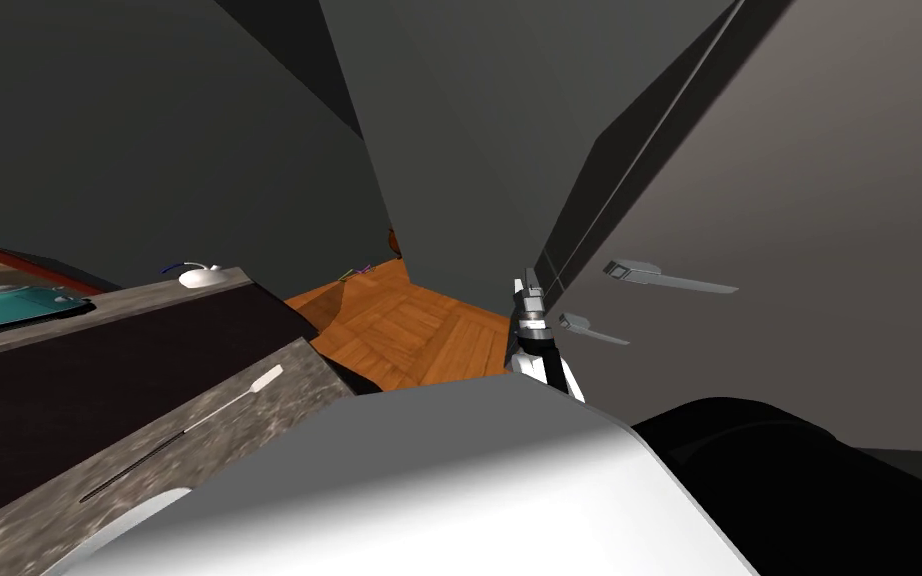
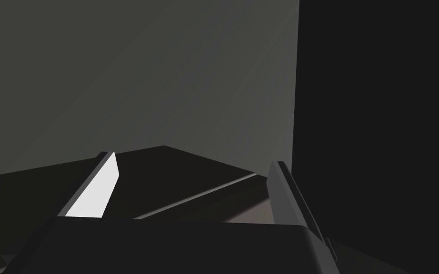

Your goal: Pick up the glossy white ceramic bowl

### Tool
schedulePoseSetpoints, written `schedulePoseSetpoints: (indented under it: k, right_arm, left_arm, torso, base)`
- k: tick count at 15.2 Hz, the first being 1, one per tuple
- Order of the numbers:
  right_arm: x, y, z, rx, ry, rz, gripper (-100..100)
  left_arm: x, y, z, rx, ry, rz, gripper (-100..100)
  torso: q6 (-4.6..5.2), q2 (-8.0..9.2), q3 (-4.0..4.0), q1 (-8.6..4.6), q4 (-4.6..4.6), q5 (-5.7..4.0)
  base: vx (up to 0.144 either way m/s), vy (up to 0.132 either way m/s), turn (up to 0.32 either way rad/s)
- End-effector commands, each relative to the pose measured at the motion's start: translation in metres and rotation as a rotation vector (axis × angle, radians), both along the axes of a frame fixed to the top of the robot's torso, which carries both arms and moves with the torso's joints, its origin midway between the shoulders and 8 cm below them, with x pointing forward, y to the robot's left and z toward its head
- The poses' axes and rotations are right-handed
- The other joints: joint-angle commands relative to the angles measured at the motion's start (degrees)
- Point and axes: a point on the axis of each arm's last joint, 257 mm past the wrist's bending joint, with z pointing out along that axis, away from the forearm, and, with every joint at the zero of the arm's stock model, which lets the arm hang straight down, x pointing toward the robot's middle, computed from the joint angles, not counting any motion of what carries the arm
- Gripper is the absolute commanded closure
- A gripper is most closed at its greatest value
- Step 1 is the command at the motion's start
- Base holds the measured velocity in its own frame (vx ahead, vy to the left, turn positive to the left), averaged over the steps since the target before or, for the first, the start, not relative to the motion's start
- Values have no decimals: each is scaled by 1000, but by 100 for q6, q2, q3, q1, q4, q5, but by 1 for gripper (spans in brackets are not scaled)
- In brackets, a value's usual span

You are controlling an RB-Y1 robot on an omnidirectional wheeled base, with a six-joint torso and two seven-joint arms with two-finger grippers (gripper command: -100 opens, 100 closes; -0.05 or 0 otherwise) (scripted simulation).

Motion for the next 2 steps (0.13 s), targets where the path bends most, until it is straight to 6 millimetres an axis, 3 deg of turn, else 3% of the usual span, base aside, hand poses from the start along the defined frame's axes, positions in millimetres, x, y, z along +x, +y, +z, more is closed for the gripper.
schedulePoseSetpoints:
  k: [1, 2]
  right_arm:
    - [0, 0, 0, 0, 0, 0, 0]
    - [0, 0, 0, 0, 0, 0, 0]
  left_arm:
    - [1, -1, 5, -1, 1, -1, 100]
    - [1, -1, 2, 0, 1, 0, 100]
  torso:
    - [0, 0, 0, 0, 0, 0]
    - [0, 0, 0, 0, 0, 0]
  base:
    - [-13, -6, 4]
    - [-8, -3, 1]
